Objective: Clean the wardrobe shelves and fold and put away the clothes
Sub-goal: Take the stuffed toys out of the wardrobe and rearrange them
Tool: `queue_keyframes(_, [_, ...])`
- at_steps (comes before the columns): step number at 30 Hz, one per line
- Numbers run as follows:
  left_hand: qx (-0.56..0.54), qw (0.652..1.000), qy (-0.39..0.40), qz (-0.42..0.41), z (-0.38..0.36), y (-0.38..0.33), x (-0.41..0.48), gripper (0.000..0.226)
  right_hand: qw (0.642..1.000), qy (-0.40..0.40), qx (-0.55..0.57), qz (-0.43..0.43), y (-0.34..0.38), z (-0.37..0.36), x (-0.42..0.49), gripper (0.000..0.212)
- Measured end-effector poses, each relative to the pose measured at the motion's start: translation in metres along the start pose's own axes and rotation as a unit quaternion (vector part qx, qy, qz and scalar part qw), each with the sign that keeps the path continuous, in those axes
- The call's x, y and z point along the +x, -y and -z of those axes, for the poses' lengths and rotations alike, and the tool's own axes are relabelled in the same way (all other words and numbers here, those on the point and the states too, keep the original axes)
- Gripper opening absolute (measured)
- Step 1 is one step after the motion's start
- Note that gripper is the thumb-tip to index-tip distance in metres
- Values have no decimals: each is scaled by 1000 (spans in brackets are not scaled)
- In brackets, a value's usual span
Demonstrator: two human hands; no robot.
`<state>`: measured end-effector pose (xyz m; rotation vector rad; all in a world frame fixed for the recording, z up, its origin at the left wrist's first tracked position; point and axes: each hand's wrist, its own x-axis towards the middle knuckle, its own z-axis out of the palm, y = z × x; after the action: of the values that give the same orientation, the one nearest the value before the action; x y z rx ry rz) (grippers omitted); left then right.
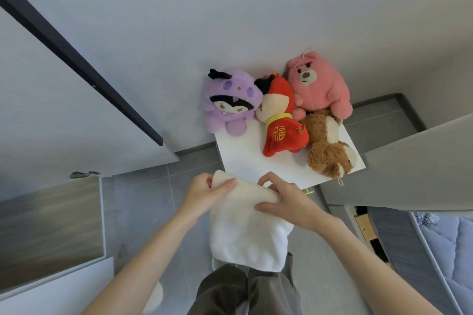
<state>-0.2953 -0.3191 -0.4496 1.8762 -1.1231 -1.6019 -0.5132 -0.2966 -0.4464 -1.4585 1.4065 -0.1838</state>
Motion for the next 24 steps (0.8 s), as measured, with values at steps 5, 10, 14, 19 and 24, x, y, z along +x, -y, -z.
queue_keyframes(5, [-51, 998, -31, -35, -28, -1, 45, 61, 984, -136, -112, 19, -31, 21, 60, 35])
queue_keyframes(10, [268, 950, 83, -135, -72, 36, 65, 53, 906, -365, -179, 115, -37, 37, 76, 30])
queue_keyframes(14, [435, 883, 101, -146, -109, 56, 79, 54, 895, -348, -269, 71, -52, 64, 90, 43])
queue_keyframes(19, [470, 873, 49, -124, -134, 59, 110, 49, 957, -204, -190, -75, -74, 93, 125, 75])
queue_keyframes(24, [467, 876, -15, -120, -145, 54, 119, 43, 982, -128, -100, -99, -83, 102, 150, 96])
